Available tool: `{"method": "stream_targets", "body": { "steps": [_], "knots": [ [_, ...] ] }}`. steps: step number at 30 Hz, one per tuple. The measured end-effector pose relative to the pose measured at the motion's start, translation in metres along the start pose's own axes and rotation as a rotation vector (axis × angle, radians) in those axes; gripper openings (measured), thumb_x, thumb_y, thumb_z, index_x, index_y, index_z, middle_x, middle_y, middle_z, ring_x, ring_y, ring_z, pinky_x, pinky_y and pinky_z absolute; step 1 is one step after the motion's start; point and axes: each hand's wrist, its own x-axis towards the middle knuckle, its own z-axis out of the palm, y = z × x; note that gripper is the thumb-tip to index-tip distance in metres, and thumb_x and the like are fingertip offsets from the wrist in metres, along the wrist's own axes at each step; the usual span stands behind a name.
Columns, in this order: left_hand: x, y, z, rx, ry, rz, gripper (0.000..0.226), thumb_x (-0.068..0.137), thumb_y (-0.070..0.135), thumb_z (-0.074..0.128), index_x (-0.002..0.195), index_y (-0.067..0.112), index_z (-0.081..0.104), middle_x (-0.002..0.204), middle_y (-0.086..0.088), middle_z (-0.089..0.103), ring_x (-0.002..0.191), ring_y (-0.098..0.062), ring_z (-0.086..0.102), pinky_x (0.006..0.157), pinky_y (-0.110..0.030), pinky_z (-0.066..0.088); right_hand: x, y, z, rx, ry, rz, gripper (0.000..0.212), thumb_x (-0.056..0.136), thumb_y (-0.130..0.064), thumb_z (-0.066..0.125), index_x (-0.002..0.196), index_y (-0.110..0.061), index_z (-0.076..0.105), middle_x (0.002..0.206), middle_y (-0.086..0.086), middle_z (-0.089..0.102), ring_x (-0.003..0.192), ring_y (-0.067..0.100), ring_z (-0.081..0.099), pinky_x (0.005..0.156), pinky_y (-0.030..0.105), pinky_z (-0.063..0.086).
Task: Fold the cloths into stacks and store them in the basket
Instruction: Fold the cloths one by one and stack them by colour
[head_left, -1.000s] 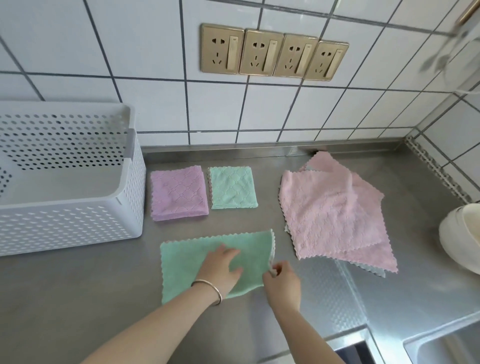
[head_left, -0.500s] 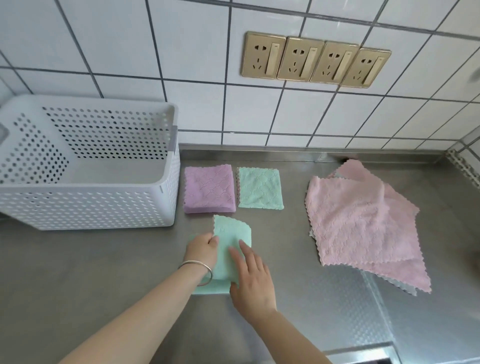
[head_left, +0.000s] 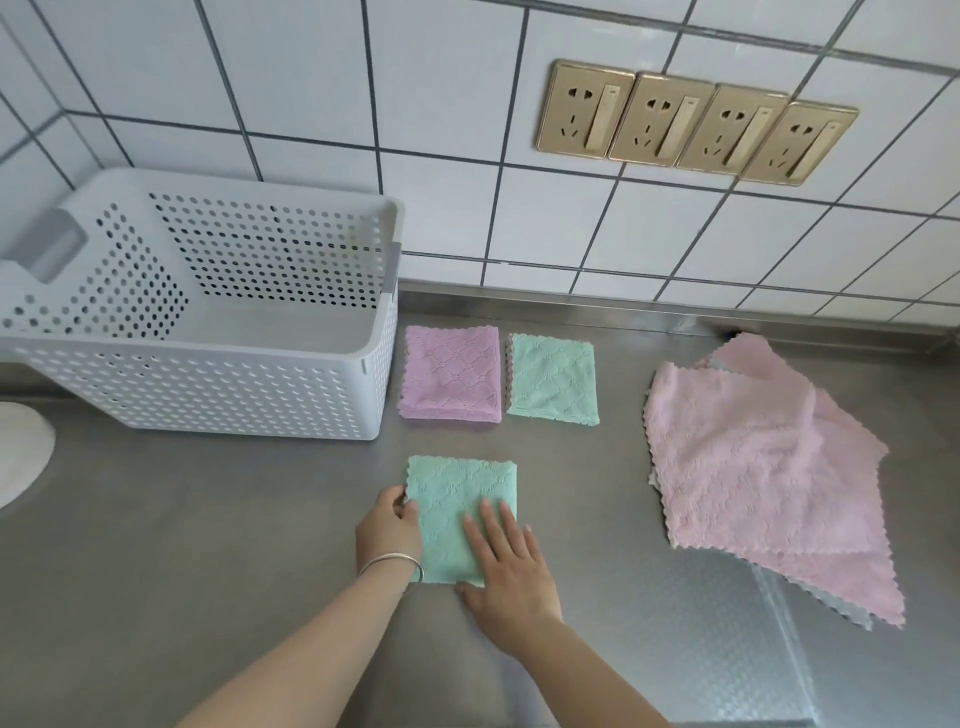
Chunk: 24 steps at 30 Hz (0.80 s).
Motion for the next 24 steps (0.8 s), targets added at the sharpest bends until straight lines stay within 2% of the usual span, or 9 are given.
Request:
{"method": "stream_targets", "body": {
  "steps": [2,4,7,10,12,14,17,20,24],
  "knots": [
    [0.000,-0.001,0.000,0.007,0.014,0.002,0.024,0.089,0.015,0.051,0.111,0.013,0.060,0.105,-0.013,0.069,0.099,-0.033,0.061,0.083,-0.032,0.045,0.001,0.001,0.003,-0.012,-0.016,-0.018,0.075,0.068,-0.061,0.038,0.133,-0.026,0.042,0.141,-0.005,0.044,0.143,0.021,0.008,0.108,0.038,0.024],
    [-0.001,-0.003,0.001,0.032,0.019,0.018,0.023,0.089,0.017,0.051,0.110,0.014,0.060,0.106,-0.011,0.069,0.099,-0.033,0.061,0.083,-0.033,0.046,0.001,0.002,0.010,-0.021,-0.020,-0.026,0.078,0.066,-0.066,0.040,0.133,-0.026,0.044,0.142,-0.004,0.043,0.145,0.019,-0.003,0.107,0.038,0.017],
    [-0.002,-0.006,0.000,0.136,0.032,0.039,0.023,0.087,0.024,0.053,0.109,0.018,0.058,0.113,-0.008,0.062,0.102,-0.031,0.058,0.084,-0.035,0.046,0.004,0.002,0.009,0.010,-0.012,-0.033,0.074,0.069,-0.068,0.039,0.127,-0.025,0.054,0.137,-0.004,0.050,0.140,0.023,0.021,0.101,0.037,0.026],
    [-0.004,-0.011,-0.005,0.311,0.098,0.041,0.035,0.081,0.044,0.059,0.106,0.019,0.058,0.117,-0.009,0.052,0.112,-0.030,0.047,0.088,-0.037,0.042,0.003,0.002,-0.005,0.199,0.101,0.111,0.058,0.072,-0.055,0.042,0.117,-0.023,0.058,0.116,-0.005,0.065,0.107,0.017,0.059,0.088,0.029,0.049],
    [-0.006,-0.013,-0.007,0.412,0.138,0.068,0.043,0.074,0.056,0.062,0.102,0.022,0.061,0.116,-0.007,0.049,0.113,-0.028,0.042,0.089,-0.036,0.042,0.003,0.005,-0.014,0.344,0.176,0.307,0.046,0.080,-0.041,0.045,0.117,-0.017,0.055,0.110,-0.002,0.061,0.101,0.020,0.059,0.084,0.029,0.050],
    [-0.007,-0.014,-0.007,0.473,0.143,0.080,0.044,0.070,0.060,0.062,0.098,0.025,0.064,0.115,-0.004,0.047,0.112,-0.025,0.041,0.089,-0.034,0.041,0.009,0.009,-0.017,0.422,0.065,0.507,0.040,0.088,-0.037,0.046,0.122,-0.016,0.050,0.117,0.000,0.051,0.111,0.018,0.047,0.093,0.027,0.041],
    [-0.008,-0.011,-0.003,0.588,0.062,0.066,0.044,0.077,0.058,0.055,0.103,0.024,0.064,0.118,-0.002,0.048,0.113,-0.024,0.041,0.090,-0.033,0.039,0.015,0.012,-0.017,0.574,-0.094,0.607,0.032,0.088,-0.033,0.047,0.114,-0.017,0.056,0.115,0.000,0.052,0.107,0.017,0.049,0.089,0.028,0.043],
    [-0.007,-0.002,0.000,0.438,-0.011,0.045,0.037,0.082,0.049,0.053,0.099,0.018,0.060,0.109,-0.006,0.058,0.103,-0.027,0.053,0.083,-0.033,0.044,0.021,0.013,-0.025,0.764,-0.113,0.635,0.014,0.086,-0.026,0.050,0.097,-0.019,0.053,0.097,-0.002,0.058,0.086,0.016,0.056,0.074,0.030,0.047],
    [-0.015,0.035,0.004,0.082,-0.006,0.099,0.029,0.086,0.035,0.056,0.099,0.010,0.055,0.086,-0.005,0.058,0.091,-0.032,0.058,0.071,-0.032,0.041,0.027,0.032,-0.054,0.932,0.053,0.597,0.009,0.088,-0.023,0.055,0.094,-0.017,0.053,0.076,-0.006,0.055,0.072,0.012,0.053,0.061,0.021,0.043]
  ]
}}
